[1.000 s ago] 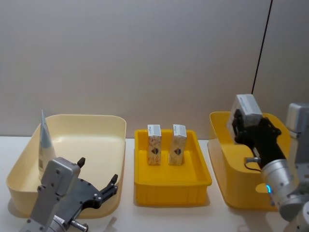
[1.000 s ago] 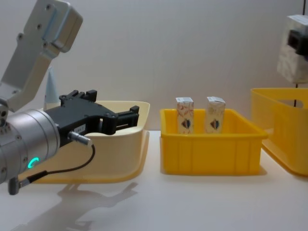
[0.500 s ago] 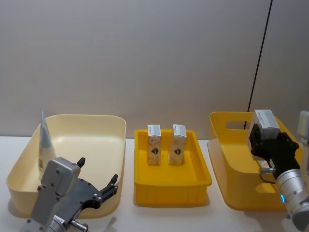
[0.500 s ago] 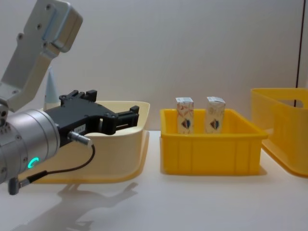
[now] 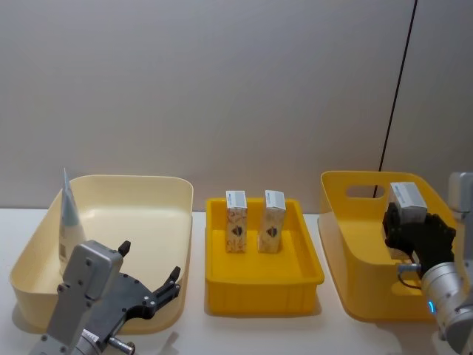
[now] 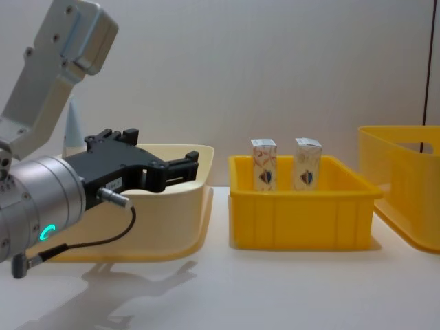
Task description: Bimanual collaborative sorting of washing and personal care products
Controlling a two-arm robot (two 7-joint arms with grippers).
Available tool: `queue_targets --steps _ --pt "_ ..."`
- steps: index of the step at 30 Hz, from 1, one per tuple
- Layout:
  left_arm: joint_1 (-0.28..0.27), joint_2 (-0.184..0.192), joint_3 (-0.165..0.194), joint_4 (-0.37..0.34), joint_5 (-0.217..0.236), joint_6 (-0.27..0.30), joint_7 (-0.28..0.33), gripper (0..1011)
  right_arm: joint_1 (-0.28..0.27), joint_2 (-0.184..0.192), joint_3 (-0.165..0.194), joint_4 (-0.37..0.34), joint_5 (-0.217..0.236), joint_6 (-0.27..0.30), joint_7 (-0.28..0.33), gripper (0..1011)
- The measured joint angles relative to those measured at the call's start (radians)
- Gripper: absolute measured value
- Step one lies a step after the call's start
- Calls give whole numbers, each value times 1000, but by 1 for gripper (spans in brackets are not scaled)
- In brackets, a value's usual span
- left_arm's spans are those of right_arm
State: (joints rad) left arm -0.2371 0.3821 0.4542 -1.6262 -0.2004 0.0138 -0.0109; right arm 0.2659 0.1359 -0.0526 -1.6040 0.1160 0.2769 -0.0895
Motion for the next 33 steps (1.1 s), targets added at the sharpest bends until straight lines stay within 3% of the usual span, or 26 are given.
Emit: queue_targets --steps 13,26,33 --pt "0 0 0 0 0 0 0 1003 25 -13 -10 30 -19 72 -7 459" --pt "0 0 0 0 0 0 0 1003 34 -17 -14 41 -26 96 -9 869" --pt "0 0 0 0 0 0 0 1003 36 -19 -15 43 -28 101 -9 1001"
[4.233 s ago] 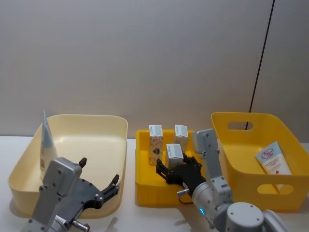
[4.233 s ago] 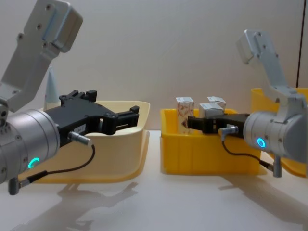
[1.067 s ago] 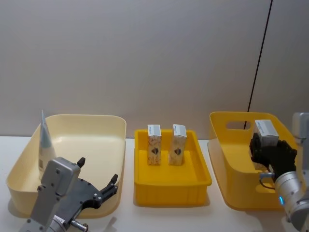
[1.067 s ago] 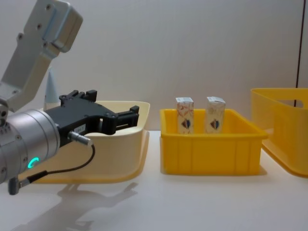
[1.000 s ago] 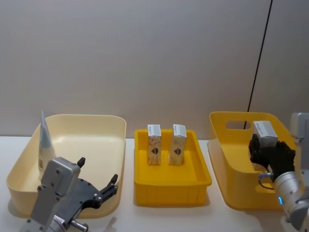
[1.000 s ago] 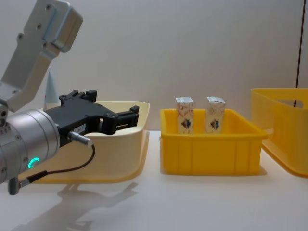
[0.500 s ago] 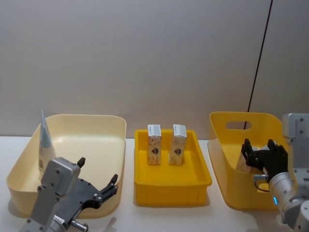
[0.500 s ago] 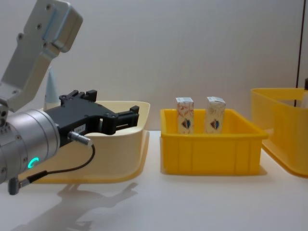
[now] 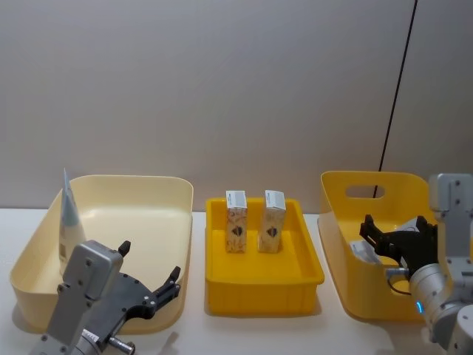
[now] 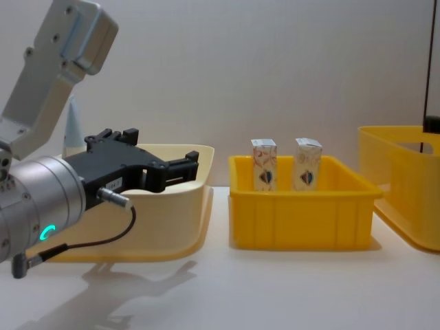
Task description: Bimanual collaborative sorting of washing and personal care products
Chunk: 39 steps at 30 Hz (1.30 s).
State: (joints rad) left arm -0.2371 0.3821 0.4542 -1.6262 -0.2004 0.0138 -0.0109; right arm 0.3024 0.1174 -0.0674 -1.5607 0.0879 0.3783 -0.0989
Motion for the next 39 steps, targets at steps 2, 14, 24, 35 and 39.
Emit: queue_targets --steps 2,14,24,35,39 --pt "0 0 0 0 0 0 0 1003 0 0 0 0 0 -1 0 1001" --pt "0 0 0 0 0 0 0 1003 -20 1 9 -19 10 -85 34 1001" --pt "0 0 0 0 0 0 0 1003 -51 8 25 -52 47 -213 106 1001" --pt "0 0 0 0 0 0 0 1003 -77 15 39 -81 88 -314 172 1001" --pt "0 0 0 0 0 0 0 1003 -85 22 32 -84 91 -314 172 1001"
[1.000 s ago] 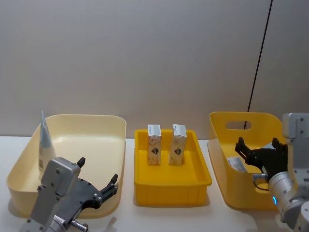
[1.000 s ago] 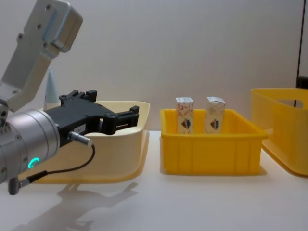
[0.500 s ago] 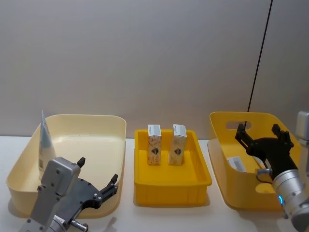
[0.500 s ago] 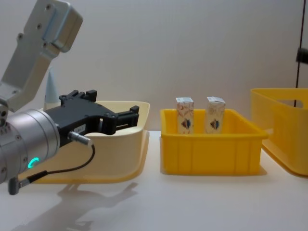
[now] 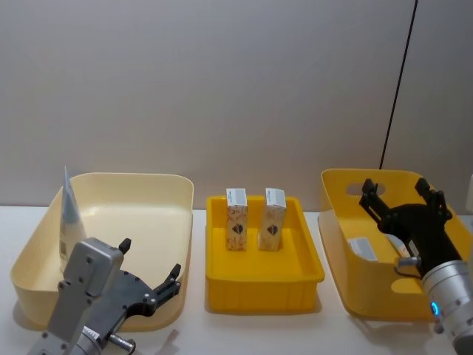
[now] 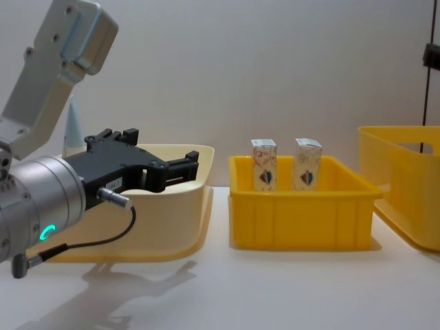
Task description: Bimanual collaborative sorting of washing and personal care products
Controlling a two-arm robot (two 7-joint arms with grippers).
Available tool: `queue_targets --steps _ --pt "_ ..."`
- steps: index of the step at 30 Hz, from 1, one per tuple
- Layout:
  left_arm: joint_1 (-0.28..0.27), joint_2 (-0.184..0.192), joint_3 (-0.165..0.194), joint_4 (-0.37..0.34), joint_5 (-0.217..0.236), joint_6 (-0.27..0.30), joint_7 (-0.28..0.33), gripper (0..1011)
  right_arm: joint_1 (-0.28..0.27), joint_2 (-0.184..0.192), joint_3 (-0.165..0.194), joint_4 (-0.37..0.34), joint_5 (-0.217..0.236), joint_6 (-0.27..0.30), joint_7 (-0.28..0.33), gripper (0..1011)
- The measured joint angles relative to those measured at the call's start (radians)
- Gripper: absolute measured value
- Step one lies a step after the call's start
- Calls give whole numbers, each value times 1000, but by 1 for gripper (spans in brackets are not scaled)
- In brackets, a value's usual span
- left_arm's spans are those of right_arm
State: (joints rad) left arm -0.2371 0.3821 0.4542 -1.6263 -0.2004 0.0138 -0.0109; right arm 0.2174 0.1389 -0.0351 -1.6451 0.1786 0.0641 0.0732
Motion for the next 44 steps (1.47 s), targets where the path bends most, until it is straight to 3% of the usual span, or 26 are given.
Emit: queue_targets --steps 25,44 --pt "0 0 0 0 0 0 0 1003 -216 185 -178 -114 102 -29 -6 1001" --pt "0 0 0 0 0 0 0 1002 -232 199 -191 -122 109 -30 -7 1001"
